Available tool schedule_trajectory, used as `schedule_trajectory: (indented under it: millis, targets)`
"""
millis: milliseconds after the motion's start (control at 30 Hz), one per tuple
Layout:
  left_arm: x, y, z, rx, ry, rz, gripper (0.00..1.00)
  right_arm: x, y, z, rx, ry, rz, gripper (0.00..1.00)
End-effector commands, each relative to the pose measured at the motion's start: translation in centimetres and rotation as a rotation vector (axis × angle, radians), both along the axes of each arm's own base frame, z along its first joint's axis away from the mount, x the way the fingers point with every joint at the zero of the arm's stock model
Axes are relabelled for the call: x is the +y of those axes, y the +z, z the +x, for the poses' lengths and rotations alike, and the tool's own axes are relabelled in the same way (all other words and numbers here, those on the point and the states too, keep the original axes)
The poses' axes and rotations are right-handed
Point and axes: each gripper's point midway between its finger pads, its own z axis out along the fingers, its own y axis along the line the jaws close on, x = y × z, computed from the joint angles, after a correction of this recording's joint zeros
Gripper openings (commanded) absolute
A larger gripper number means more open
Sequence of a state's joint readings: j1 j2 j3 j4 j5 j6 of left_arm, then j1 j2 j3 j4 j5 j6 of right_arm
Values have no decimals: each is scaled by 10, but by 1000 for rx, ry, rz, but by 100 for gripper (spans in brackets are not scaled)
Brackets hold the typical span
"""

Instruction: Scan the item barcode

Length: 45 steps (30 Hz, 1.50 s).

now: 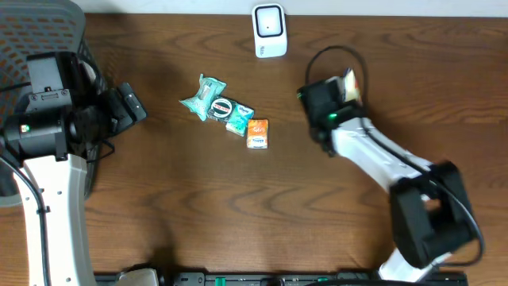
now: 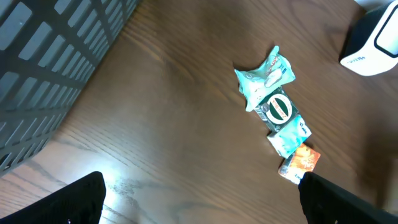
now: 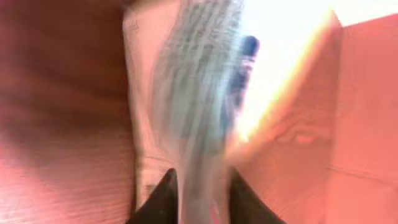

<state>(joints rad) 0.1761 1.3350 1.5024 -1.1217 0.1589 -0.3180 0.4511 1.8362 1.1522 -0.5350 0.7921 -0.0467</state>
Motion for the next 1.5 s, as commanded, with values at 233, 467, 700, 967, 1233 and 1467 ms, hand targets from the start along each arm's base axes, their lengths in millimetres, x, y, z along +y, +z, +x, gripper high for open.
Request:
schedule_trajectory:
  millis: [233, 467, 700, 967, 1233, 1467]
  targets:
    - [1, 7, 2, -17, 3, -3, 98, 105, -6, -28, 14, 214, 72, 48]
    - [1, 7, 2, -17, 3, -3, 98, 141, 38, -20, 1, 196, 287, 52]
    - [1, 7, 2, -17, 2, -3, 98, 103, 63, 4, 67, 77, 436, 65]
    - [1, 7, 2, -17, 3, -3, 97, 66, 41, 5, 242, -49, 818, 74]
    - [1, 7, 2, -17, 3, -3, 98, 46, 27, 4, 265, -106, 901, 65]
    - [1, 7, 2, -17, 3, -3, 98, 29, 11, 2, 218, -226, 847, 69]
